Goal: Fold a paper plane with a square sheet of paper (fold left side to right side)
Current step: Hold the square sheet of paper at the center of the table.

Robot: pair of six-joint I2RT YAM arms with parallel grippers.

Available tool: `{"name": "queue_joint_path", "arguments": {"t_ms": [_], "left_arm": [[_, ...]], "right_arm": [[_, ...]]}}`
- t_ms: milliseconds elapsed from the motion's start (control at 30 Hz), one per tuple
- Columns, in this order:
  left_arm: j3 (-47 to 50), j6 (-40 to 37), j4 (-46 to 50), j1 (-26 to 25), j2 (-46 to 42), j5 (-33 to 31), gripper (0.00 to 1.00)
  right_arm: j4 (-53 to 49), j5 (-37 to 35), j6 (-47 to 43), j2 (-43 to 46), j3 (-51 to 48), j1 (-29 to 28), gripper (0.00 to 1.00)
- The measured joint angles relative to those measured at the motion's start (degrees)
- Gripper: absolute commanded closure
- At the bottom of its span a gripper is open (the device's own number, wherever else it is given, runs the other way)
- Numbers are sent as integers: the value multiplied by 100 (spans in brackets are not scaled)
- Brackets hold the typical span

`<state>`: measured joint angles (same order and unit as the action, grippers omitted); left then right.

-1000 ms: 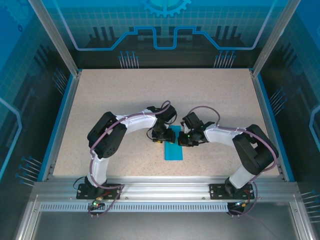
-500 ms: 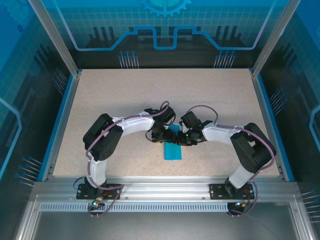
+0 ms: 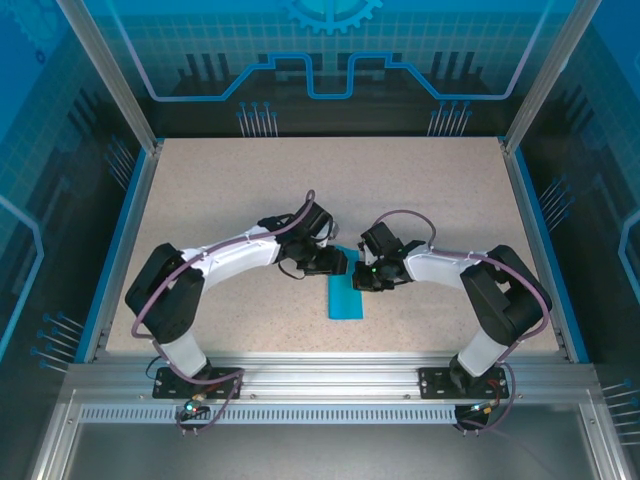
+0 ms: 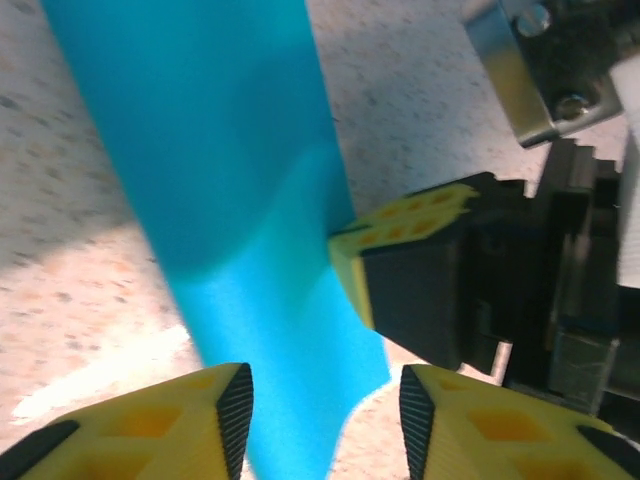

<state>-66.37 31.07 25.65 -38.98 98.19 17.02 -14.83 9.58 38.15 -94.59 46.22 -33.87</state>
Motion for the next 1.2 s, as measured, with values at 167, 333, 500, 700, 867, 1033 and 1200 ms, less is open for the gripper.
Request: {"name": "queue_joint_path", "arguments": {"t_ms": [167,333,500,700,867,1033,1200], "left_arm": [[22,31,-439,0,337,538,63],[63,28,-581,4,723,643,67],[103,2,-588,11,968,616,70],[219,-11,-634,33,1086,514,73],[280,-13,-678,48,1095,490,75],[343,-9,-765,59,1095,494,76],[380,-7,-811,70,1093,518,76]], "right_arm": [[-28,0,0,-17,26,0,98],[-57,-9,0,-26,42,-7,98],[-74,-15,-2,-26,52,-13,98],[-122,-52,-22,-33,79,-24,98],[-125,-52,-26,-33,79,-24,98],[-94,-28,-83,-24,70,-22,98],[76,142,-133,131,-105,17,98]]}}
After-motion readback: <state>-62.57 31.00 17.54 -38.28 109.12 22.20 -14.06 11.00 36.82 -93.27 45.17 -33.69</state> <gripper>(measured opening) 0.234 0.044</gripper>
